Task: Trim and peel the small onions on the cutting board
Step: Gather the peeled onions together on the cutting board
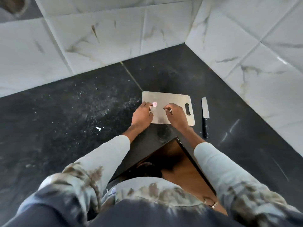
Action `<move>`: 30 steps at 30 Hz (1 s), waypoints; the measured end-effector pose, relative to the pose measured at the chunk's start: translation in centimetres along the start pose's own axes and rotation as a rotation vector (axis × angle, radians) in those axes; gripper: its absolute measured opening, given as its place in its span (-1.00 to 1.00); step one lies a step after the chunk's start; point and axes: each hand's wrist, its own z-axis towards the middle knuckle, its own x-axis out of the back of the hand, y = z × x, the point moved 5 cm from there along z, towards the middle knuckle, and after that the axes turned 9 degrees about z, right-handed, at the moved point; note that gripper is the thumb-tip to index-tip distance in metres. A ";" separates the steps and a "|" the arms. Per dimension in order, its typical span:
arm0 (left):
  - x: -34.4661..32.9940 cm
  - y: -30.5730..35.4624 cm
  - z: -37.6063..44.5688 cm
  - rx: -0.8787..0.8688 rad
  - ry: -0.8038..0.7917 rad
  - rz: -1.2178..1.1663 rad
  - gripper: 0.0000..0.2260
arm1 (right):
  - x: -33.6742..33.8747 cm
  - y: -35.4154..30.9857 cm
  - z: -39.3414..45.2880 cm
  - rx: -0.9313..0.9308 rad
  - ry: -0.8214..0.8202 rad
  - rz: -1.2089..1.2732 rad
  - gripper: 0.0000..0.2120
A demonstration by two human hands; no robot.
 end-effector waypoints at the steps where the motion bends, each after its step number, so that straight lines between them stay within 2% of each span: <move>1: 0.1 -0.7 0.8 0.020 -0.002 0.024 -0.64 | -0.5 -0.1 0.7 -0.001 -0.007 -0.006 -0.85; 5: -0.3 -2.5 3.0 0.090 -0.032 0.080 -0.55 | -2.7 0.2 2.5 0.009 -0.066 -0.046 -0.81; 12: -1.6 -3.3 5.2 0.147 -0.120 0.123 -0.43 | -5.3 0.6 5.8 0.015 -0.181 -0.053 -0.53; 14: -2.0 -3.3 5.7 0.135 -0.145 0.130 -0.44 | -5.9 0.9 6.5 0.031 -0.208 -0.069 -0.56; 20: -3.0 -2.9 7.0 0.113 -0.123 0.142 -0.69 | -5.6 1.8 7.6 0.073 -0.211 -0.037 -0.83; 30: -5.9 2.5 9.9 -0.080 -0.138 0.121 -0.66 | -0.8 7.4 8.4 -0.014 -0.122 -0.038 -0.84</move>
